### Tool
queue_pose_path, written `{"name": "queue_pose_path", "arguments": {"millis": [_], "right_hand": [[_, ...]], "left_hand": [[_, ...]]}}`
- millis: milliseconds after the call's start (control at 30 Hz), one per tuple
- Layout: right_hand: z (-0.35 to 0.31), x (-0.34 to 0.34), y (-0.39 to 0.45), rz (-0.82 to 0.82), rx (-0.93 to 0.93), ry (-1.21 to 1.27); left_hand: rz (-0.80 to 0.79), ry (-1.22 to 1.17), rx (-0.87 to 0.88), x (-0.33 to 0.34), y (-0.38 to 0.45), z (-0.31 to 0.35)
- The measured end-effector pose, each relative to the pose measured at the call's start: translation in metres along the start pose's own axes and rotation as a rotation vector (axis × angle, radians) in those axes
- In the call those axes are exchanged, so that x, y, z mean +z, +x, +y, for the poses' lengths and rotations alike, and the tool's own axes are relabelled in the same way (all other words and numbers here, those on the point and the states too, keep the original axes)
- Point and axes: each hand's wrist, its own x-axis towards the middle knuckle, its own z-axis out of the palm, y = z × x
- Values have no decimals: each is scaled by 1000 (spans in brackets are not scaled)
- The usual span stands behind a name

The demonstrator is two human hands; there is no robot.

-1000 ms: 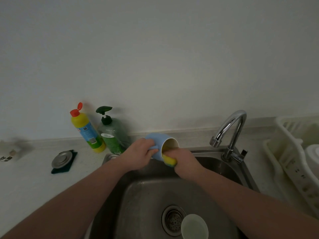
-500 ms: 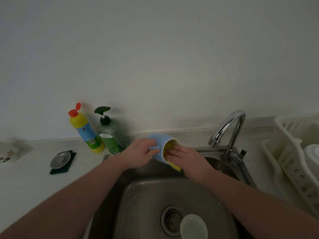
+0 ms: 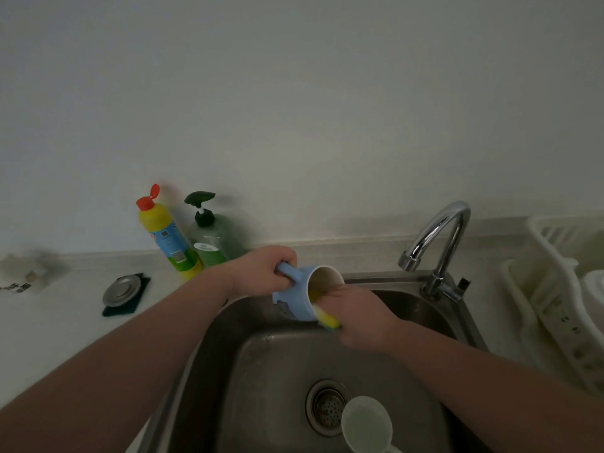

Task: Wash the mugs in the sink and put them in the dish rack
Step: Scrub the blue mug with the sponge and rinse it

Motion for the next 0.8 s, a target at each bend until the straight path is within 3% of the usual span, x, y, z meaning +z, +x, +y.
{"name": "queue_pose_path", "arguments": {"millis": [233, 333, 500, 667, 800], "right_hand": [[-7, 1, 0, 52, 45, 59], [-7, -2, 3, 135, 106, 103], [-11, -7, 11, 238, 198, 131], [-30, -8, 20, 258, 212, 185], [-33, -12, 21, 255, 197, 211]], "left_hand": [[429, -126, 94, 38, -1, -13], [622, -6, 198, 57, -7, -29], [647, 98, 247, 86, -14, -36], [825, 65, 344, 86, 6, -18], [863, 67, 364, 78, 11, -20]]}}
